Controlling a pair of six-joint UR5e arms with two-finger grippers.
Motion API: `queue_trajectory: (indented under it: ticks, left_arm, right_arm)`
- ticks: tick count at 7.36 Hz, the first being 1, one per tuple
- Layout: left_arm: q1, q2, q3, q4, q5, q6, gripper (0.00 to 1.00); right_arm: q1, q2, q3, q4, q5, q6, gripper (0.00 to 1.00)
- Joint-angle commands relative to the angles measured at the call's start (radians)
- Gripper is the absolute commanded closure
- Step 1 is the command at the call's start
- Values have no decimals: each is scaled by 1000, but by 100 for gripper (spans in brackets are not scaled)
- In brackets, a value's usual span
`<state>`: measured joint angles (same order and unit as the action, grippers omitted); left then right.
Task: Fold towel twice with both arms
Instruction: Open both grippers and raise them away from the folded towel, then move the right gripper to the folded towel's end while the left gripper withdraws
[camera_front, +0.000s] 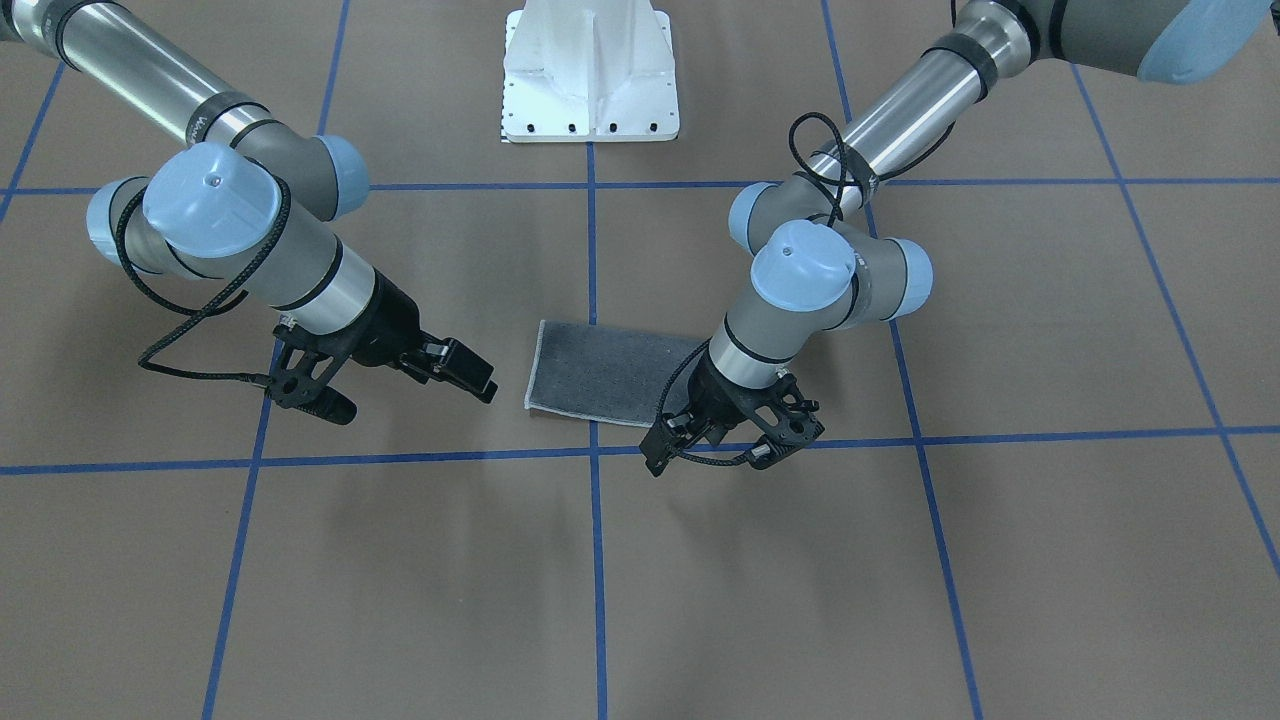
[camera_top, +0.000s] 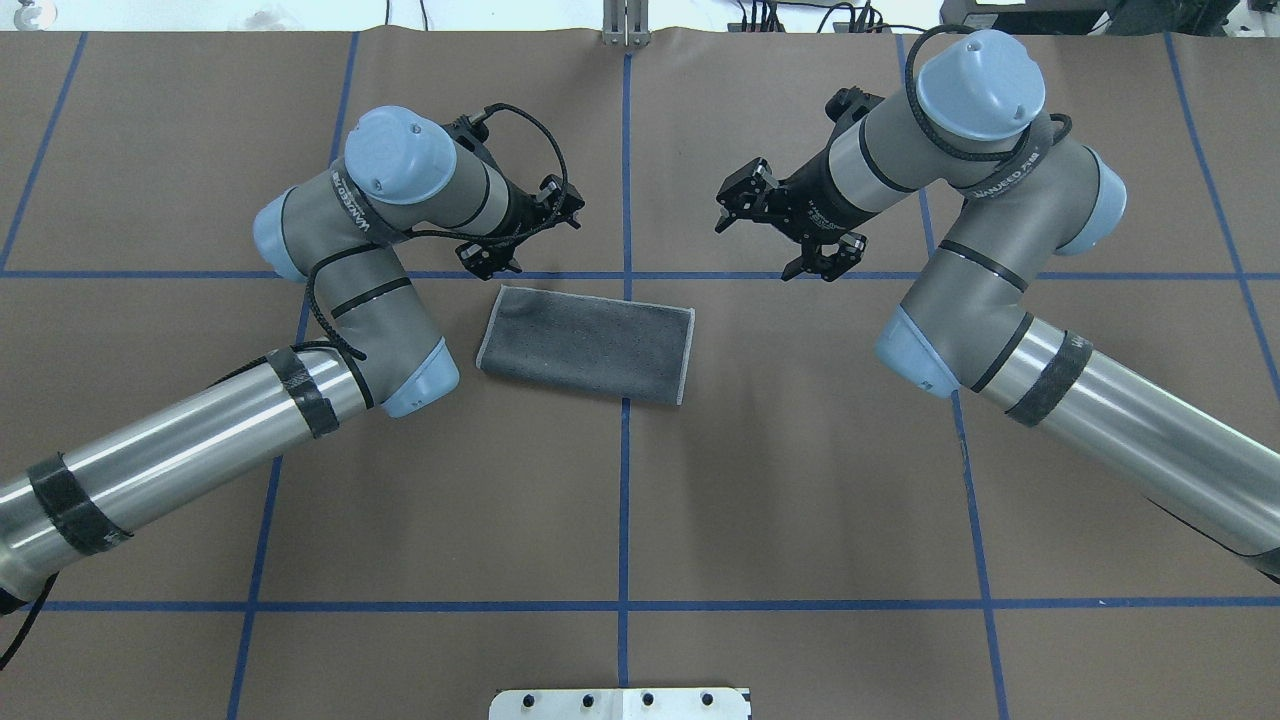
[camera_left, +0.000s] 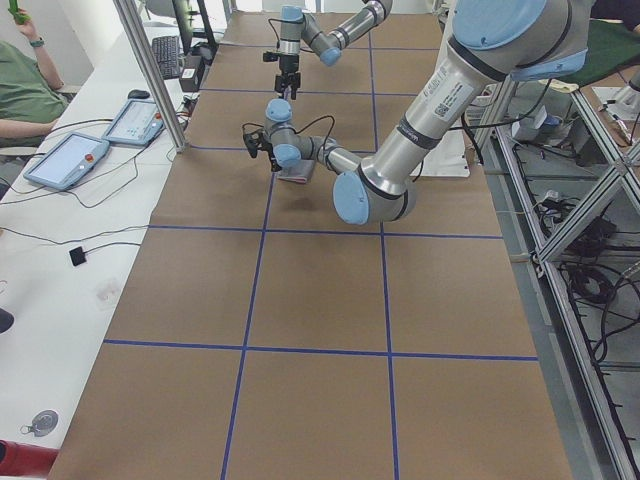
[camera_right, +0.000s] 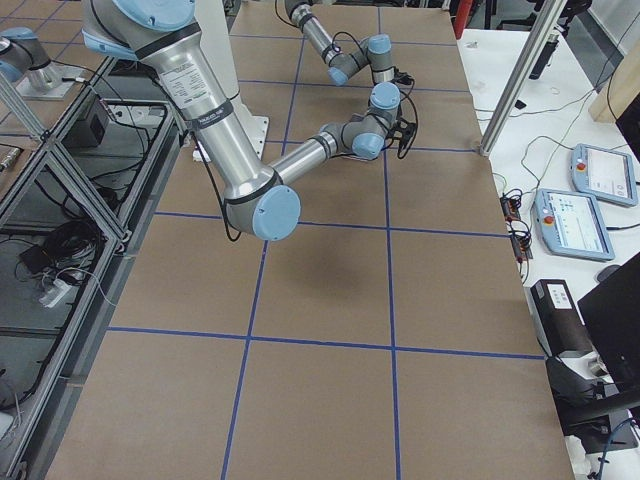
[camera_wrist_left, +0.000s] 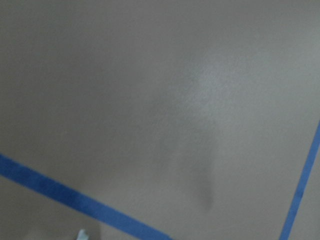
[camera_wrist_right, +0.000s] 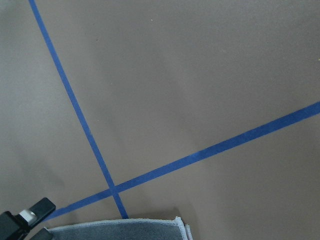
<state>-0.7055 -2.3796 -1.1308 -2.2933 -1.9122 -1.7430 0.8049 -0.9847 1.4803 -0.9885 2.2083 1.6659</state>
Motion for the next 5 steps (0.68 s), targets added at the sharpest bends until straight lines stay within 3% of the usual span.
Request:
queue_trajectory:
  ticks: [1, 5]
  left_arm:
    - [-31, -13, 2, 2, -5, 5, 0]
    - [-172, -6, 2, 5, -171, 80, 0]
  right_arm:
    - [-6, -20, 5, 2, 5, 0, 1]
    - [-117, -17, 28, -7, -54, 98, 1]
